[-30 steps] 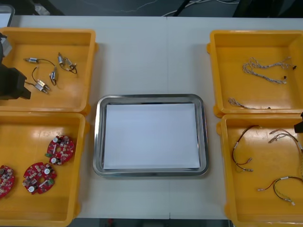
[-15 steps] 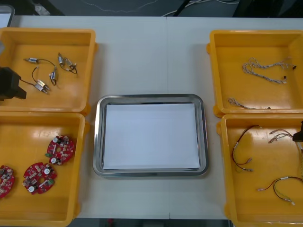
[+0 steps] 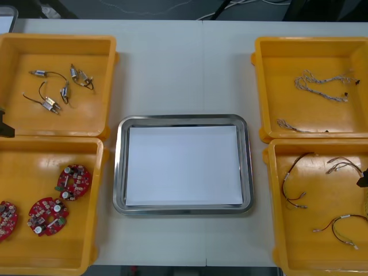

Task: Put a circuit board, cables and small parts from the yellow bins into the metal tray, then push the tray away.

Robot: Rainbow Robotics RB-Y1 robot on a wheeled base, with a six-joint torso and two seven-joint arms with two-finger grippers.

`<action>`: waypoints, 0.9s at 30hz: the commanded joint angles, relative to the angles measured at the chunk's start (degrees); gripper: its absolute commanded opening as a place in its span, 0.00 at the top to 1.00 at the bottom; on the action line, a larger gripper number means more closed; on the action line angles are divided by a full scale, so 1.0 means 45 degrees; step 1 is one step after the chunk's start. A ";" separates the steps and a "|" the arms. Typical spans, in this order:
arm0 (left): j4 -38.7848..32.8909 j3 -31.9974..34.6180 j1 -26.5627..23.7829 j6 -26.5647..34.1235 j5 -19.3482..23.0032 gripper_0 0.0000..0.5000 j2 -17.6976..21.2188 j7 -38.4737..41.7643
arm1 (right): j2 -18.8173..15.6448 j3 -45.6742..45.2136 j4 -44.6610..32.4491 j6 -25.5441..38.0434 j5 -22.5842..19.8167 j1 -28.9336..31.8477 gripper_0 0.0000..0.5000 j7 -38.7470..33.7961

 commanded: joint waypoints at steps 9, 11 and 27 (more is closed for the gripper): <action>-0.0658 0.2258 0.3544 -0.1760 0.0571 0.00 0.0687 -0.1987 | -0.0105 0.1910 0.0068 -0.1621 0.1657 0.0873 0.00 -0.1593; -0.0658 0.2414 0.3973 -0.2131 0.0669 0.00 0.0687 -0.2026 | 0.0090 0.1929 0.0302 -0.1895 0.1559 0.0932 0.00 -0.1496; -0.0248 0.2512 0.5321 -0.3342 0.0513 0.00 -0.0172 -0.2065 | 0.1477 0.1949 0.0537 -0.2969 0.2165 0.2065 0.00 -0.0792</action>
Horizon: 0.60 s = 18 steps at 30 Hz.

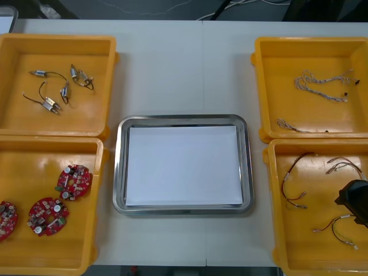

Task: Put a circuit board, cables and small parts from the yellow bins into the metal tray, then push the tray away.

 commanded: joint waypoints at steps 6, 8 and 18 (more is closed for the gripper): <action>0.0076 0.0397 0.0578 -0.0542 -0.0304 0.00 -0.0732 -0.0845 | 0.0722 0.0254 -0.0016 -0.0657 0.0621 0.1055 0.00 0.0811; 0.0154 0.0397 0.0656 -0.0717 -0.0422 0.00 -0.0907 -0.0845 | 0.0819 0.0391 0.0082 -0.0735 0.0894 0.1055 0.00 0.0870; 0.0897 0.0495 0.1105 -0.1401 -0.0929 0.00 -0.1786 -0.0708 | 0.1015 0.0742 0.1117 -0.2083 0.1265 0.1075 0.00 0.1319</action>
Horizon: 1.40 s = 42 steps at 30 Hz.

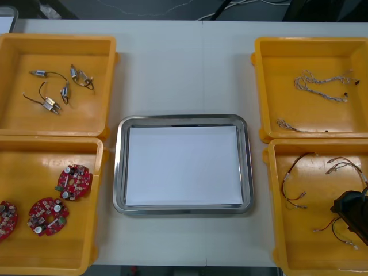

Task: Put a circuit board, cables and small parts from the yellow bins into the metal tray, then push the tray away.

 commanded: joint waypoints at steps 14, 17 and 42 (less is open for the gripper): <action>0.0482 0.0627 0.1232 -0.0133 -0.0931 0.00 -0.0883 -0.0239 | 0.0407 0.0262 0.0725 -0.1061 0.0572 0.0311 0.00 0.1044; 0.0443 0.0627 0.1134 -0.0133 -0.1029 0.00 -0.1215 -0.0142 | 0.0426 0.0262 0.0745 -0.1061 0.0533 0.0292 0.00 0.1044; 0.0326 0.0237 0.0997 -0.0329 -0.2161 0.00 -0.2601 -0.0103 | 0.0407 0.0106 0.0686 -0.0417 0.0357 -0.0470 1.00 0.1083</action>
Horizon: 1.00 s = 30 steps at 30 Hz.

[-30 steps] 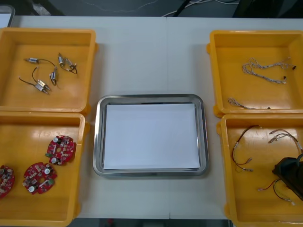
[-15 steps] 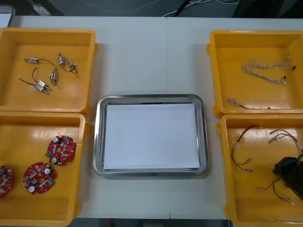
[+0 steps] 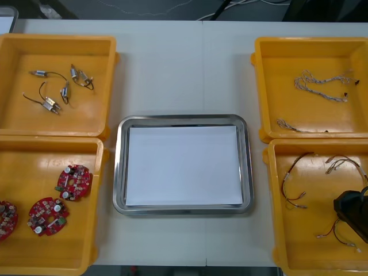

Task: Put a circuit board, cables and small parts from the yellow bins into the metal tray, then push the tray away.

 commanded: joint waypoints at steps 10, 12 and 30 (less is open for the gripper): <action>-0.0152 -0.0576 -0.0179 -0.0152 -0.1314 0.00 -0.0329 0.0189 | 0.0141 -0.0925 -0.1129 0.2710 -0.0355 -0.0960 1.00 0.0483; -0.0152 -0.0732 -0.0257 -0.0132 -0.1431 0.00 -0.0349 0.0346 | 0.0141 -0.1277 -0.1441 0.3159 -0.0706 -0.0999 1.00 0.0522; -0.0152 -0.0908 -0.0862 0.0356 -0.1666 0.03 -0.0993 0.0619 | 0.0122 -0.3523 -0.2535 0.6733 -0.1331 -0.2639 1.00 0.3237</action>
